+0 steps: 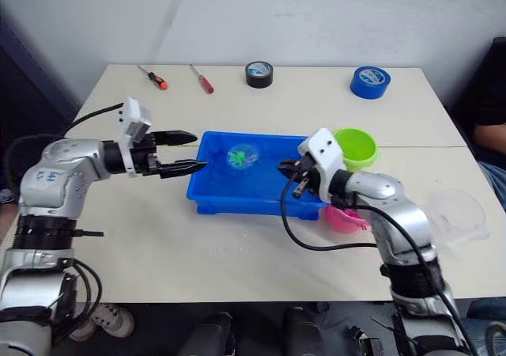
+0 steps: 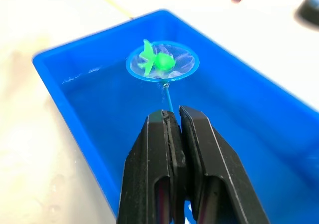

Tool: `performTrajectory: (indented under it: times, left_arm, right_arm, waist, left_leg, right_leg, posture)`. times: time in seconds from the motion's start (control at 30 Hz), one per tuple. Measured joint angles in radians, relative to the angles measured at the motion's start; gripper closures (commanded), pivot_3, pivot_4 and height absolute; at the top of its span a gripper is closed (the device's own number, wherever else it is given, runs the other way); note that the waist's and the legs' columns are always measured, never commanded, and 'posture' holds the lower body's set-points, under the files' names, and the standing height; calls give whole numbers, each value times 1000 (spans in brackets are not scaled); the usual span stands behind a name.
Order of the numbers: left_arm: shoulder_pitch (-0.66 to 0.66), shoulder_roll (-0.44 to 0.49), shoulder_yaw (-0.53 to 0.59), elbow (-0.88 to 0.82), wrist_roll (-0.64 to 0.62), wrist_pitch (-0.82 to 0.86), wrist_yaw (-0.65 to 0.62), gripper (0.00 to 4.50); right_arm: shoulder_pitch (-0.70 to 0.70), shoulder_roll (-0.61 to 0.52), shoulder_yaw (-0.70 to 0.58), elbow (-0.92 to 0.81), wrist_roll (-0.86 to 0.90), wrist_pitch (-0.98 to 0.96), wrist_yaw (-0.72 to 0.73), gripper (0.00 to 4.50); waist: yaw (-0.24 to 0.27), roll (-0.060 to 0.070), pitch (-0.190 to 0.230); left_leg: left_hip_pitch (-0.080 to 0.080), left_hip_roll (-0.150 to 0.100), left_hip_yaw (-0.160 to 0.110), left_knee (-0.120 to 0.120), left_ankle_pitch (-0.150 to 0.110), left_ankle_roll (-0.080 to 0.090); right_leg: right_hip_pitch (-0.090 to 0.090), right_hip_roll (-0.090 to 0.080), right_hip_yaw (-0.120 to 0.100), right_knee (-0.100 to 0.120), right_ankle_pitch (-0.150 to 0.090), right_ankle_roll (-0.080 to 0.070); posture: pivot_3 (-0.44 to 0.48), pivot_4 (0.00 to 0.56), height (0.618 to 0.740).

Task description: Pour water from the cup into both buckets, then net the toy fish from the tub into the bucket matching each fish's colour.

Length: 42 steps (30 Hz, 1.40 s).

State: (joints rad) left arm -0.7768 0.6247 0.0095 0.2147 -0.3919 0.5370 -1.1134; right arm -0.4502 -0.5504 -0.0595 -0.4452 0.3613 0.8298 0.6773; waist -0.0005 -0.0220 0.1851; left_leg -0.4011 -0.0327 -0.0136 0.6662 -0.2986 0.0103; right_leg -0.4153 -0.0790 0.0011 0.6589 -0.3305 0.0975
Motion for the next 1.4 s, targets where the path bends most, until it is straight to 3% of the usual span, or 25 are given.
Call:
performTrajectory:
  times: [0.23, 0.43, 0.53, 0.7, 0.83, 0.9, 1.1, 1.4]
  left_arm:
    - [-134, -151, -83, 163, 16, -88, -74, 57]
    - [-193, -219, -107, 264, 40, -157, -110, 57]
    - [-194, -225, -107, 274, 45, -172, -114, 57]
    - [-194, -229, -107, 275, 50, -189, -119, 57]
    - [-193, -222, -106, 274, 55, -191, -118, 57]
    - [-186, -214, -104, 270, 56, -190, -117, 57]
    - [-159, -192, -95, 261, 56, -188, -109, 57]
    - [-153, -188, -93, 230, 56, -188, -100, 57]
  right_arm:
    - [150, -74, -275, -214, 96, 151, -75, 4500]
    - [221, -194, -397, -235, 54, 150, -131, 4500]
    - [289, -321, -361, -206, -58, 20, -128, 4500]
    - [406, -603, -151, -39, -458, -482, -148, 4500]
    - [427, -800, -10, 124, -816, -862, -264, 4500]
    - [399, -816, 15, 185, -915, -966, -316, 4500]
    - [342, -808, 15, 307, -997, -1082, -380, 4500]
    - [287, -794, 50, 356, -1025, -1210, -344, 4500]
  waist:
    - [2, 0, 0]
    - [-1, 0, 0]
    - [0, 0, 0]
    - [-1, 0, 0]
    - [-1, 0, 0]
    - [-2, 0, 0]
    - [-2, 0, 0]
    - [-1, 0, 0]
  left_leg:
    - [-1, -1, 0, 1, 1, 1]
    - [0, -1, 1, 0, 1, 2]
    - [0, -1, 2, 0, 1, 2]
    - [1, -4, 4, 0, 2, 3]
    - [1, -4, 6, 0, 2, 3]
    - [1, -3, 6, 1, 3, 3]
    - [1, -3, 6, 1, 3, 2]
    - [2, -3, 6, 1, 3, 2]
  right_leg:
    - [1, 0, 0, 0, 0, 0]
    - [0, 0, 1, 0, 0, 0]
    - [0, 0, 2, 0, 0, 0]
    - [0, 0, 4, -1, 0, 1]
    - [-1, -1, 5, -1, 0, 1]
    - [-1, 0, 5, -2, 0, 1]
    - [-1, 0, 5, -1, 0, 1]
    - [0, 0, 5, -1, 0, 1]
  posture:
    - [0, 150, 736]
    - [0, 150, 736]
    - [0, 150, 736]
    - [0, 150, 736]
    - [0, 150, 736]
    - [0, 150, 736]
    - [0, 150, 736]
    - [0, 150, 736]
